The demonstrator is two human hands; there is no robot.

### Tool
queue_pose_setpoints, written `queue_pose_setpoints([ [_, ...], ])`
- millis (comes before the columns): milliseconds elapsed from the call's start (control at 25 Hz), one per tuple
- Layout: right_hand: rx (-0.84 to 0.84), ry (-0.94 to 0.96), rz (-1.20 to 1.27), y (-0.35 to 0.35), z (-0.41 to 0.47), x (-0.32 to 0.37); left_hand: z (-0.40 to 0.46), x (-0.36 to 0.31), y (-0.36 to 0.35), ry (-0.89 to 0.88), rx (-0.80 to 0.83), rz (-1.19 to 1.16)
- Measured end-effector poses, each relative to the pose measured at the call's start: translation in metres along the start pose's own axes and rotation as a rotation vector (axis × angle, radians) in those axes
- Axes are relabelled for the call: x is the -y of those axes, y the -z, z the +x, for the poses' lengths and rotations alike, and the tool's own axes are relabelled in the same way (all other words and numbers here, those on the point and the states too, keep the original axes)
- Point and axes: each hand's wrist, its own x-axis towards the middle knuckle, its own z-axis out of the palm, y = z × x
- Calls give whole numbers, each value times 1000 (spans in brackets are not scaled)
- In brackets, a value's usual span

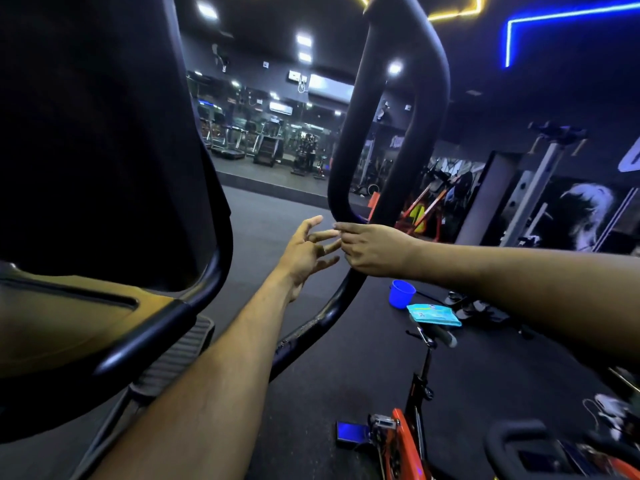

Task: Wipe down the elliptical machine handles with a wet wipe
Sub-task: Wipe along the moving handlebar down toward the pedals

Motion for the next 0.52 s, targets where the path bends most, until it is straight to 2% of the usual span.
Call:
queue_pose_setpoints([
  [160,29,-15,171,13,-5,3,2,4,-3,3,10,19],
  [240,45,-46,375,25,-7,-1,4,6,-3,7,3,28],
  [280,-5,-101,512,32,-11,-4,4,7,-5,16,11,47],
  [360,-290,-313,643,40,-22,-9,3,11,-10,25,67,106],
  [440,-574,-625,618,40,-39,-10,3,16,-18,28,143,189],
  [520,-659,-937,628,35,-48,-1,3,22,-23,13,182,280],
])
